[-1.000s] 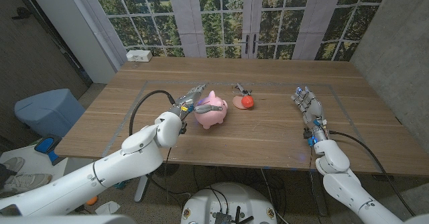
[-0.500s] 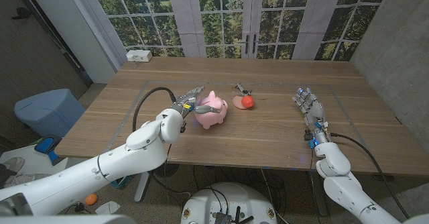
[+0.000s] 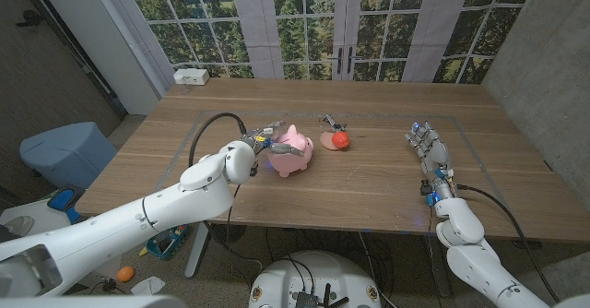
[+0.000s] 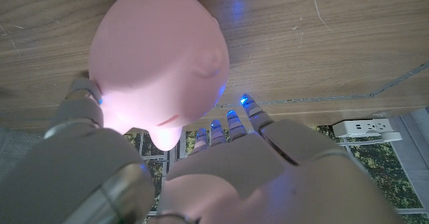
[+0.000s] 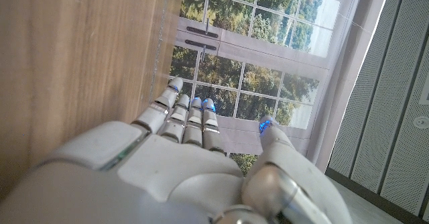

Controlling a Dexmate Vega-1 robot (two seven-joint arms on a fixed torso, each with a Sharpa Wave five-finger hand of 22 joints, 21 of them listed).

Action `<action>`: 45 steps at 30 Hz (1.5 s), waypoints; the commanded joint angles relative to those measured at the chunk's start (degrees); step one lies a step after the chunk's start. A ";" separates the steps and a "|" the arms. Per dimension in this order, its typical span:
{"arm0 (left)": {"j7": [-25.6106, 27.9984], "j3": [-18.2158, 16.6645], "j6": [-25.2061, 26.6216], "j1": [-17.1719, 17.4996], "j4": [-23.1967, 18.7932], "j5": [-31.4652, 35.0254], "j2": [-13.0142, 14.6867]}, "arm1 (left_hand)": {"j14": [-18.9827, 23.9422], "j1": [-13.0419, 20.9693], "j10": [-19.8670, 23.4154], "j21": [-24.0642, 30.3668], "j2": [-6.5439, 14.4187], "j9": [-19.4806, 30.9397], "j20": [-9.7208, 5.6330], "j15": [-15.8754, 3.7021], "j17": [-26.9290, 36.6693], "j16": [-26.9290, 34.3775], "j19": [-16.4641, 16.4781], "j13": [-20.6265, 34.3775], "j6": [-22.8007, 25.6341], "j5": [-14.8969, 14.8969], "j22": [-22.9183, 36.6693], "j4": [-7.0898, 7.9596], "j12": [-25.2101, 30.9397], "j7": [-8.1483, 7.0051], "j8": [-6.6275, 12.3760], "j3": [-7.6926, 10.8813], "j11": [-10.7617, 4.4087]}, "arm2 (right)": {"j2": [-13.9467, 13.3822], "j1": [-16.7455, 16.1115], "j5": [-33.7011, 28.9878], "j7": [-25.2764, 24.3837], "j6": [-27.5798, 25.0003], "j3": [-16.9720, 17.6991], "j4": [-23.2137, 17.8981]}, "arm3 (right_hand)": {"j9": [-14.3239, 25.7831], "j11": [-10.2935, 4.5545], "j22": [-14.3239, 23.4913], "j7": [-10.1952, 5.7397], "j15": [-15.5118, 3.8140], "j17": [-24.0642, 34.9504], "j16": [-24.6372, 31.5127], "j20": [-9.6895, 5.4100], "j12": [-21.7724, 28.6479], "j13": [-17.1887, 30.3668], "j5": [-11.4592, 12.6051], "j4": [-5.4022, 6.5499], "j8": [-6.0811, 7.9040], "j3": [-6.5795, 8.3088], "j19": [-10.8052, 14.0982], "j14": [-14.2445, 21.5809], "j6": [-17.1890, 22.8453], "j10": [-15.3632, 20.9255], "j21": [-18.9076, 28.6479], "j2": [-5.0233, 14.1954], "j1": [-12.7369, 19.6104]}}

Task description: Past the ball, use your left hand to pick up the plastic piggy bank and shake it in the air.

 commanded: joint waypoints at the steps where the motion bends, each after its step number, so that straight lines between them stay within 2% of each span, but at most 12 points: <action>1: -4.72 2.62 0.58 -5.53 2.39 -2.03 -0.85 | 2.83 2.87 2.91 0.36 0.67 0.09 0.71 -0.15 0.08 0.63 1.63 0.24 2.09 -1.28 0.09 -0.26 0.71 0.72 1.09 0.61 0.07 | 0.06 -0.44 -0.69 -0.89 0.32 0.46 -0.06 | 0.13 0.15 0.11 0.40 0.21 -0.07 0.28 0.22 0.36 0.16 -0.08 -0.29 0.18 -0.25 0.39 0.09 0.11 0.18 -0.31 -0.07 -0.46; 6: -7.52 5.24 2.81 -8.56 3.39 -2.01 -1.47 | 9.71 8.38 5.97 1.51 1.49 0.11 1.15 -2.15 0.08 1.23 7.18 0.27 2.96 -4.50 0.24 -0.41 0.36 2.14 1.60 1.93 -0.07 | -0.04 -0.62 -1.15 -1.47 0.07 0.56 -0.28 | 0.13 0.19 0.11 0.36 0.26 -0.14 0.32 0.20 0.35 0.16 -0.07 -0.37 0.17 -0.33 0.43 0.19 0.14 0.22 -0.37 -0.02 -0.56; 12: -13.30 11.65 6.65 -14.66 4.66 0.31 -1.84 | 15.51 11.61 8.11 3.19 2.89 0.16 0.74 -2.90 0.09 1.51 13.30 0.30 1.80 -6.22 0.60 0.14 -0.10 3.60 1.16 2.67 1.47 | -0.28 -0.72 -1.51 -1.77 -0.31 0.59 -0.51 | 0.13 0.16 0.12 0.30 0.28 -0.24 0.39 0.25 0.37 0.16 -0.07 -0.47 0.18 -0.45 0.53 0.35 0.21 0.34 -0.44 0.09 -0.73; 16: -14.13 12.42 8.10 -15.80 5.36 -0.97 -2.40 | 20.09 12.66 10.31 4.85 4.30 0.25 -0.01 -3.72 0.06 1.83 18.22 0.32 1.41 -6.05 0.90 0.41 -0.07 5.41 0.80 2.95 2.43 | -0.38 -0.80 -1.95 -2.23 -0.48 0.66 -0.70 | 0.13 0.20 0.12 0.26 0.37 -0.28 0.42 0.31 0.39 0.16 -0.06 -0.52 0.19 -0.50 0.60 0.43 0.25 0.44 -0.47 0.14 -0.80; 21: -13.53 11.61 7.56 -15.87 6.59 -3.96 -2.65 | 30.05 16.98 18.78 7.57 6.49 0.76 -2.87 -8.11 0.10 2.40 25.18 0.49 8.73 -5.13 1.42 0.08 1.04 7.10 3.52 3.62 0.06 | -0.45 -0.91 -2.66 -3.00 -0.65 0.77 -0.89 | 0.13 0.17 0.12 0.21 0.34 -0.36 0.49 0.37 0.42 0.16 -0.06 -0.62 0.20 -0.57 0.75 0.63 0.31 0.56 -0.49 0.23 -0.90; 24: -13.33 11.76 7.62 -16.30 7.49 -5.27 -2.90 | 36.29 18.56 25.61 9.64 6.68 1.27 -4.63 -10.73 0.07 2.91 29.44 0.79 15.12 -5.02 1.70 0.05 2.03 6.95 6.43 3.13 -2.52 | -0.43 -1.01 -3.04 -3.45 -0.63 0.86 -0.97 | 0.13 0.15 0.12 0.09 0.37 -0.39 0.53 0.41 0.42 0.16 -0.05 -0.66 0.26 -0.61 0.82 0.73 0.47 0.60 -0.50 0.26 -0.94; 29: -12.48 12.97 8.39 -17.41 8.99 -6.28 -3.56 | 47.38 21.80 39.73 13.32 10.72 2.01 -8.32 -15.74 0.36 4.30 35.63 1.40 23.84 -4.33 2.05 -0.10 4.74 6.70 11.02 5.46 -5.85 | -0.49 -1.16 -4.21 -4.41 -0.51 1.01 -1.01 | 0.14 0.22 0.13 0.02 0.42 -0.45 0.61 0.53 0.48 0.16 -0.05 -0.72 0.25 -0.67 0.96 0.94 0.51 0.81 -0.52 0.33 -1.04; 31: -11.64 13.69 9.18 -17.82 9.21 -6.07 -3.83 | 51.09 23.38 43.51 14.82 12.05 2.29 -9.84 -16.25 0.54 4.99 37.97 1.96 26.82 -4.08 2.17 -0.37 5.72 6.60 12.80 6.50 -7.22 | -0.42 -1.17 -4.38 -4.80 -0.66 1.07 -1.09 | 0.14 0.15 0.13 0.00 0.50 -0.47 0.63 0.54 0.46 0.16 -0.05 -0.74 0.25 -0.70 1.01 0.98 0.52 0.79 -0.52 0.35 -1.08; 33: -10.11 14.08 9.87 -17.80 9.45 -5.76 -4.15 | 56.15 28.39 49.49 16.82 14.12 2.87 -10.80 -17.14 1.17 6.38 39.75 2.99 30.49 -3.53 2.54 -1.18 7.46 6.10 15.32 8.37 -8.50 | -0.44 -1.17 -4.62 -5.15 -0.91 1.10 -1.16 | 0.14 0.14 0.14 -0.04 0.54 -0.49 0.65 0.56 0.46 0.16 -0.05 -0.76 0.25 -0.73 1.06 1.02 0.53 0.82 -0.53 0.38 -1.12; 36: -7.43 15.71 12.06 -18.18 9.94 -4.23 -5.06 | 62.16 35.89 56.36 20.96 15.33 4.36 -12.20 -17.41 2.42 8.93 42.11 5.84 35.96 -3.60 3.67 -1.15 10.12 5.65 19.20 8.27 -10.65 | -0.44 -1.09 -4.84 -5.50 -1.18 1.12 -1.15 | 0.14 0.15 0.14 -0.11 0.54 -0.52 0.70 0.58 0.45 0.16 -0.05 -0.79 0.26 -0.77 1.12 1.14 0.59 0.83 -0.55 0.43 -1.20; 38: -5.51 16.87 13.27 -18.38 10.26 -3.13 -5.54 | 66.12 40.72 60.50 24.51 15.55 5.98 -13.22 -17.37 4.08 11.04 42.88 8.72 40.92 -3.57 4.75 -1.18 12.27 3.97 22.53 8.00 -11.79 | -0.43 -0.98 -4.83 -5.57 -1.35 1.11 -1.08 | 0.14 0.18 0.14 -0.10 0.55 -0.53 0.70 0.60 0.48 0.16 -0.05 -0.80 0.25 -0.79 1.17 1.15 0.57 0.95 -0.55 0.44 -1.23; 45: -0.35 18.13 14.72 -17.98 11.20 -2.13 -6.16 | 69.69 43.53 63.10 29.39 14.32 6.89 -14.09 -17.28 6.17 12.86 42.95 12.22 50.65 -3.62 5.88 -0.73 13.55 0.06 27.54 6.88 -10.98 | -0.27 -0.34 -5.02 -6.05 -2.04 0.93 -0.91 | 0.14 0.09 0.15 -0.17 0.49 -0.59 0.74 0.56 0.42 0.16 -0.05 -0.87 0.24 -0.86 1.32 1.24 0.59 0.88 -0.57 0.55 -1.35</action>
